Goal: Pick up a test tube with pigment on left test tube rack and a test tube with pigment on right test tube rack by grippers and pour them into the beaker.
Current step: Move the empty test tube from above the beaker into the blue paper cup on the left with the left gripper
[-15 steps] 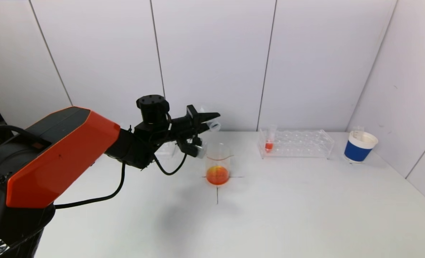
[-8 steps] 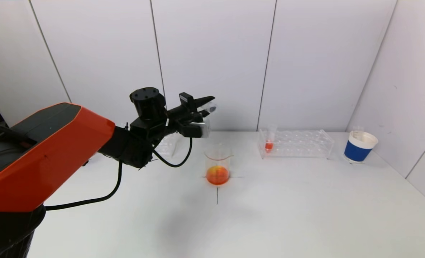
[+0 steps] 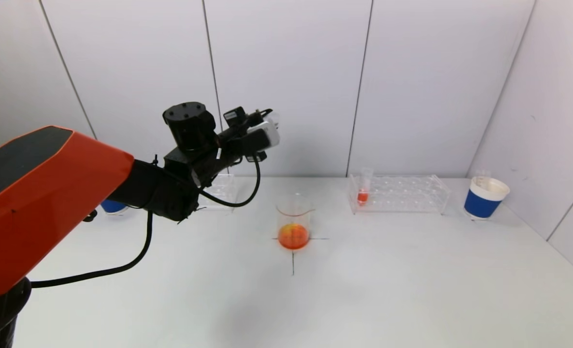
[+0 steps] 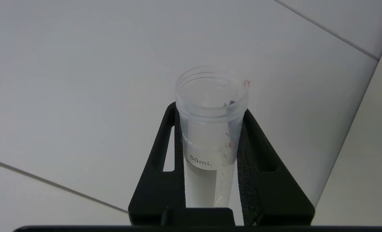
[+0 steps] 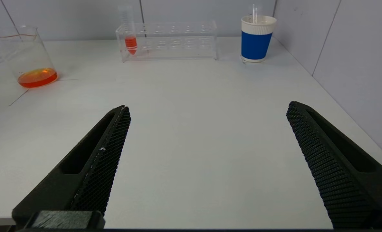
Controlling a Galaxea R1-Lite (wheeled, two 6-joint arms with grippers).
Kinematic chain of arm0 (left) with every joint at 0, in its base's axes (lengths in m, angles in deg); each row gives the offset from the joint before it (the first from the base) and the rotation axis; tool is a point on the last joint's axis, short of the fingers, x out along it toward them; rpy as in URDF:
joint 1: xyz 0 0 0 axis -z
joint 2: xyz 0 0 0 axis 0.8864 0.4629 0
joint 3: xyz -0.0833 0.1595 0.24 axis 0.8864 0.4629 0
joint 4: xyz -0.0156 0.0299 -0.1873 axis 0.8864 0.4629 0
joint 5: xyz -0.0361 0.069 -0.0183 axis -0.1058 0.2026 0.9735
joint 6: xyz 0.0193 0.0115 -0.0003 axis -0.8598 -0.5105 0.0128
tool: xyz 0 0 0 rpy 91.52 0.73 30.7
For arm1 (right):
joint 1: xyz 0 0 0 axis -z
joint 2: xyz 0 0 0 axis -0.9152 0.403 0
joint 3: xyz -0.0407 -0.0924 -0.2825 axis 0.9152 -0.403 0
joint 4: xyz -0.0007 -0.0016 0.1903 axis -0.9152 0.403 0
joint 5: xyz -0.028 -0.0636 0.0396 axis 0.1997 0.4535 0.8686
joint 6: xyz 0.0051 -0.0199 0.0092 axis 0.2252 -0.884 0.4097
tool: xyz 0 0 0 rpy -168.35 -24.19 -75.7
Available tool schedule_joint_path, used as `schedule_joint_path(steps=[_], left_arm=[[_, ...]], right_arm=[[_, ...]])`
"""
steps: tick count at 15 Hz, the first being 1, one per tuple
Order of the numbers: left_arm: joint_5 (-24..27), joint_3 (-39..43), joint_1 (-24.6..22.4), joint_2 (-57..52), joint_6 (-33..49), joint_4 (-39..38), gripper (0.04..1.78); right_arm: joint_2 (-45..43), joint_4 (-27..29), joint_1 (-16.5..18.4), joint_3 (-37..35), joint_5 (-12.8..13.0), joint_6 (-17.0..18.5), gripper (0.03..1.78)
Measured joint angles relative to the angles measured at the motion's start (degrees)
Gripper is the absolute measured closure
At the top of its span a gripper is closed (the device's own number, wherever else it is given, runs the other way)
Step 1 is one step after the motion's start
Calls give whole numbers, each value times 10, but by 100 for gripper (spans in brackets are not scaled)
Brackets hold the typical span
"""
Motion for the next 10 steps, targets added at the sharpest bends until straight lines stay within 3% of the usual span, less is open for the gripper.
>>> schedule_joint_path(steps=[7, 10], left_arm=[[-141, -5, 4, -48, 179, 68, 135], [-189, -4, 3, -74, 251, 131, 135]], right_arm=[[0, 0, 0, 0, 0, 0, 5], [0, 0, 0, 0, 0, 0, 5]])
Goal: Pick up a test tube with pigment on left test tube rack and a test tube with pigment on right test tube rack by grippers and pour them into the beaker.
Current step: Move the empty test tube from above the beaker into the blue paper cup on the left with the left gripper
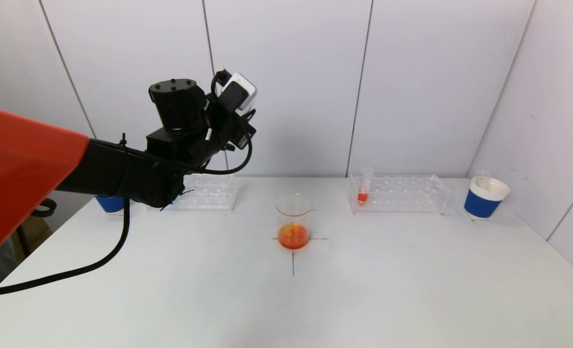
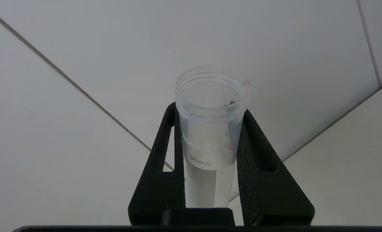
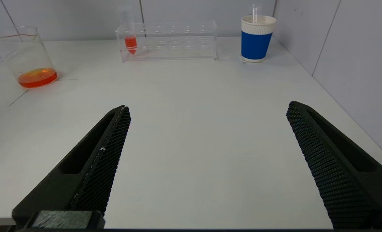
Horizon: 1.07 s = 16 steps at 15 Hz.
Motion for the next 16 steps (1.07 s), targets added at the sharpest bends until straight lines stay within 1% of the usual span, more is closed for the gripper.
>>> schedule_joint_path(steps=[3, 6, 9, 11, 14, 16], left_arm=[[-51, -2, -6, -27, 47, 48, 135], [-83, -5, -19, -50, 86, 71, 135], [-112, -6, -39, -68, 121, 76, 135], [-123, -8, -59, -79, 144, 90, 135], [-126, -9, -92, -100, 200, 130, 135], [-128, -8, -118, -113, 207, 137, 135]], right_arm=[[0, 0, 0, 0, 0, 0, 5], [0, 0, 0, 0, 0, 0, 5], [0, 0, 0, 0, 0, 0, 5], [0, 0, 0, 0, 0, 0, 5], [0, 0, 0, 0, 0, 0, 5], [0, 0, 0, 0, 0, 0, 5]])
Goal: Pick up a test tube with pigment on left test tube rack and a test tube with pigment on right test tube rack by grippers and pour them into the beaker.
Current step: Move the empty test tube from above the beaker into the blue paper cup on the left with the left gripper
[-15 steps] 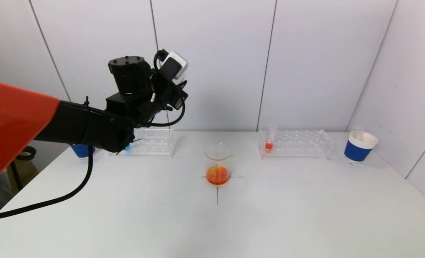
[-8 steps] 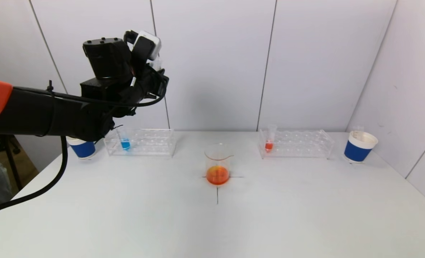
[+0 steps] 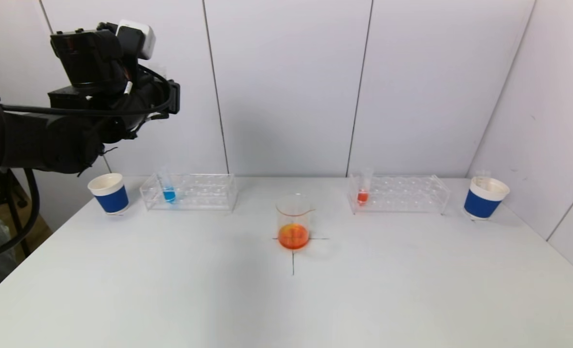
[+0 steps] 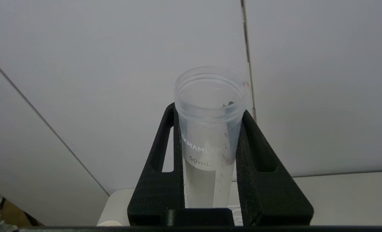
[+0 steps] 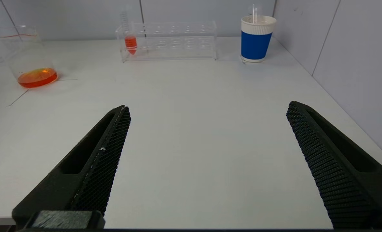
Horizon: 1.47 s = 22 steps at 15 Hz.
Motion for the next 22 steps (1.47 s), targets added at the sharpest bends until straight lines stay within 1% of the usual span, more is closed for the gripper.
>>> schedule_joint_path(steps=[2, 3, 5, 10, 14, 18, 22], left_arm=[[-15, 5, -28, -13, 3, 1, 135], [-30, 7, -41, -18, 10, 1, 135], [-43, 9, -66, -24, 31, 1, 135], [-38, 48, -125, -25, 68, -1, 135], [-34, 79, -166, -7, 103, -25, 135], [-34, 96, -199, 21, 107, -70, 135], [-33, 103, -222, 47, 108, -79, 135]], right_arm=[[0, 0, 0, 0, 0, 0, 5], [0, 0, 0, 0, 0, 0, 5], [0, 0, 0, 0, 0, 0, 5], [0, 0, 0, 0, 0, 0, 5], [0, 0, 0, 0, 0, 0, 5], [0, 0, 0, 0, 0, 0, 5], [0, 0, 0, 0, 0, 0, 5]])
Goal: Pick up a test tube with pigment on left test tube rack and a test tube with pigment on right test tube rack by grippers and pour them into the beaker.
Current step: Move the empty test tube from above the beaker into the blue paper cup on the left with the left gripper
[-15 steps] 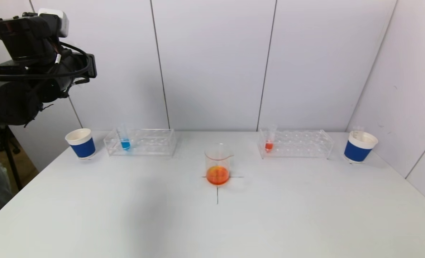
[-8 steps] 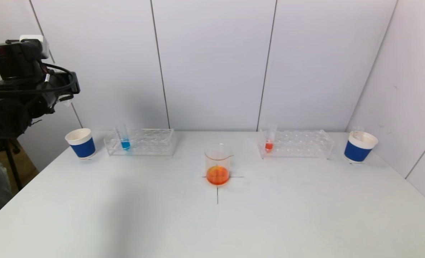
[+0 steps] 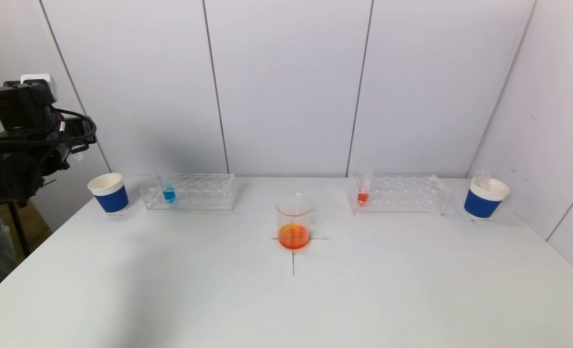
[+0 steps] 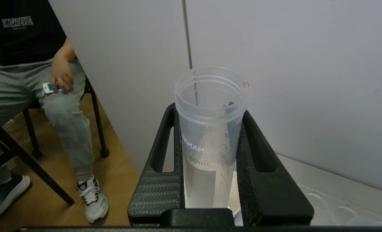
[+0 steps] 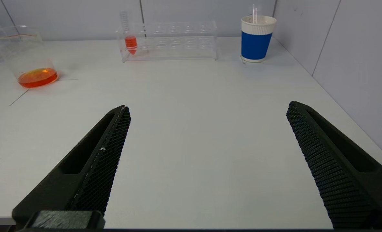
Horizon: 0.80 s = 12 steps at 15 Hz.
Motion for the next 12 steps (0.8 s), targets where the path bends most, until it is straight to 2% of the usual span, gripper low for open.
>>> schedule_joint_path(steps=[12], left_arm=[[12, -4, -16, 120, -2, -91, 135]], right_arm=[[0, 0, 0, 0, 0, 0, 5]])
